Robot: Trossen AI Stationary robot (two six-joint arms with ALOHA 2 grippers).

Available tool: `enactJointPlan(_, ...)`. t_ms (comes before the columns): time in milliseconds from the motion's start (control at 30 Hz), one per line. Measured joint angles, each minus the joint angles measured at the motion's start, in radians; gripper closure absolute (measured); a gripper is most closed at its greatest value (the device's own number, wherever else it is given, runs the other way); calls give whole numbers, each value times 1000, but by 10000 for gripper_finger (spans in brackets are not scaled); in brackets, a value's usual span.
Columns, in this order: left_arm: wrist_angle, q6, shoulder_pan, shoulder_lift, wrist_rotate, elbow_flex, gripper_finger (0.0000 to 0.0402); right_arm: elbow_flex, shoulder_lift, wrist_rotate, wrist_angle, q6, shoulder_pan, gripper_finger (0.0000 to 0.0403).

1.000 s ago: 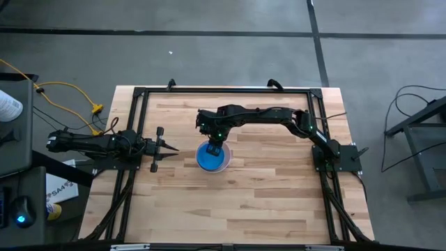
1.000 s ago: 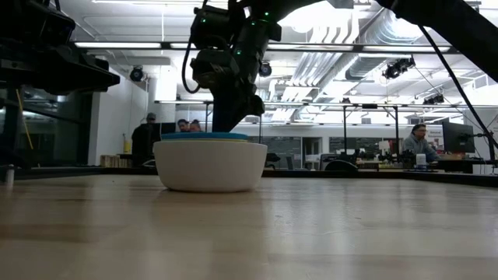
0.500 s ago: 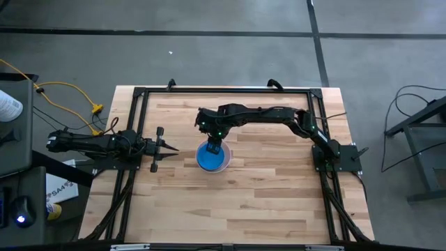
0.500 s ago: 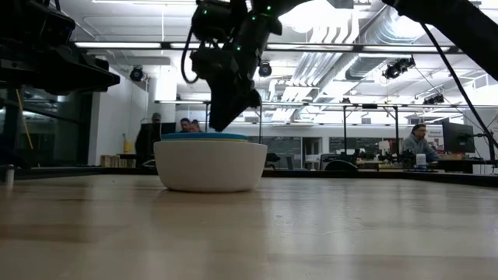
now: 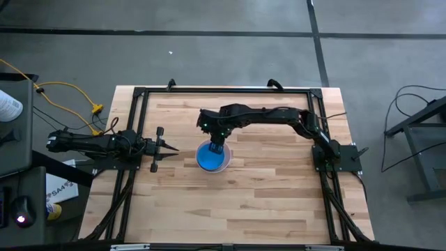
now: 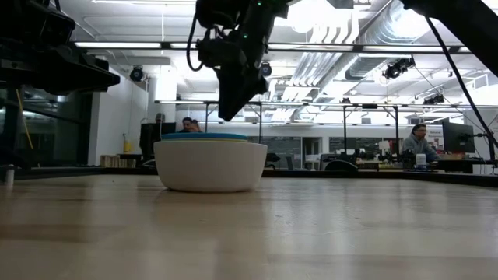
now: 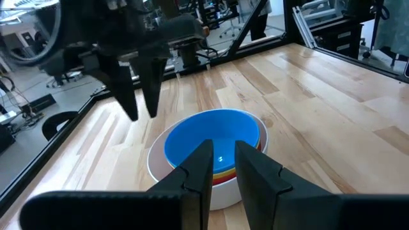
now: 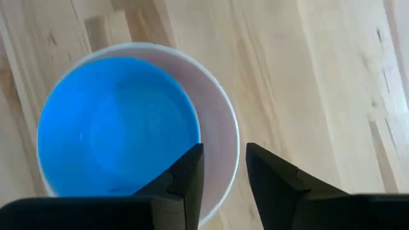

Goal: Nest bowls inside each other
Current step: Return to Home Position

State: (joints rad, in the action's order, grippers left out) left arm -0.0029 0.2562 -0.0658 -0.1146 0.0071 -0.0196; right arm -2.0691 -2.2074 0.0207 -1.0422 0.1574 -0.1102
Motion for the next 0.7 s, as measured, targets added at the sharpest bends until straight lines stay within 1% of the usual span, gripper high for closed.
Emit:
enactJointPlan(100,0,0,0,0,0,0,336,0,16,15,-5,1,9,293)
enactJointPlan(367,0,0,0,0,0,0,336,12,55,16,-21,18,27,293)
enactJointPlan(633,0,0,0,0,0,0,336,6,112,37,20,3,60,293)
enactJointPlan(700,0,0,0,0,0,0,336,11,131,33,-10,3,64,293)
